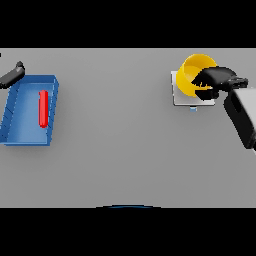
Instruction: Pick up the red beaker and tilt it to pour out 1 green nut into yellow bowl. Pick up the yellow bowl and place it on the metallic measuring scale.
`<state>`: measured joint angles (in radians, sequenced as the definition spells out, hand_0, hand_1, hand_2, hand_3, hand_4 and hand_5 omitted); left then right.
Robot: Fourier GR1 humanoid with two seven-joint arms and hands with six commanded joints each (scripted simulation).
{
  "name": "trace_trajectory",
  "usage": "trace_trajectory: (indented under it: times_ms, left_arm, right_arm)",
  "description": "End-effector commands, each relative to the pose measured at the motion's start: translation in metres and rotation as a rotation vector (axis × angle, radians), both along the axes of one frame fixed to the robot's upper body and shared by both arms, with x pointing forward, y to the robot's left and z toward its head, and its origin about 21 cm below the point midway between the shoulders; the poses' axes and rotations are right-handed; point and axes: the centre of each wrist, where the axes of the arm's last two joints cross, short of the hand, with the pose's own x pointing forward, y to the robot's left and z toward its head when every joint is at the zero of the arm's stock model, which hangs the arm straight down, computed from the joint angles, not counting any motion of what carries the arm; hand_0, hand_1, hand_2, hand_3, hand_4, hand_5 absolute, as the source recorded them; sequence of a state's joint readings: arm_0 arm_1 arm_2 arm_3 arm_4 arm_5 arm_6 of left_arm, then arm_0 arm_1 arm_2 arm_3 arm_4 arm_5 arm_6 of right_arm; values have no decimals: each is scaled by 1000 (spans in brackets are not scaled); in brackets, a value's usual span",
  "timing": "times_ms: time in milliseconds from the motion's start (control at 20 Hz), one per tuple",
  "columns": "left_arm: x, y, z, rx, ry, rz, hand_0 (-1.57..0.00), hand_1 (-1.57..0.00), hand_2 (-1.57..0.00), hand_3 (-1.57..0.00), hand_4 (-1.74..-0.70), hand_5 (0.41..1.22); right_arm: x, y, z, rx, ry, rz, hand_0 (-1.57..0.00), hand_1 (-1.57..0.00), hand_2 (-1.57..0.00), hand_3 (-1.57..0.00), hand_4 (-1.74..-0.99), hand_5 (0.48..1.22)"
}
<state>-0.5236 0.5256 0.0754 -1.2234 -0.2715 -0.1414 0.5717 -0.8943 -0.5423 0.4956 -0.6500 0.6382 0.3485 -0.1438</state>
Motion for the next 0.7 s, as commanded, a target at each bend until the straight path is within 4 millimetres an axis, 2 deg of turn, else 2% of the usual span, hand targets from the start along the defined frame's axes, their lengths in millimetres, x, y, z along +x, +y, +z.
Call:
trace_trajectory:
  times_ms: [0, 150, 250, 400, 650]
  left_arm:
    - [-3, 3, 1, 9, -7, 1, 1, 1, 1, 1, -850, 765]
    - [1, 0, 2, 16, -2, 7, 1, 1, 1, 1, -852, 766]
    - [0, -2, 0, 6, 0, -4, 1, 1, 1, 1, -853, 772]
    - [-1, -5, 0, 7, 2, -2, 1, 1, 1, 1, -856, 772]
    - [-5, -5, 2, 15, -4, 5, 1, 1, 1, 1, -851, 768]
  right_arm:
    - [1, -1, 0, 5, 13, -10, -825, -599, -589, -794, -1550, 955]
    - [0, 0, -2, 3, 32, -14, -465, -349, -395, -608, -1514, 881]
    - [2, -3, 0, -11, 40, -21, -297, -223, -297, -509, -1487, 848]
    - [1, -8, 1, -36, 46, -7, -152, -114, -182, -397, -1452, 818]
    - [2, -5, 0, -48, 41, 11, -49, -37, -59, -263, -1414, 796]
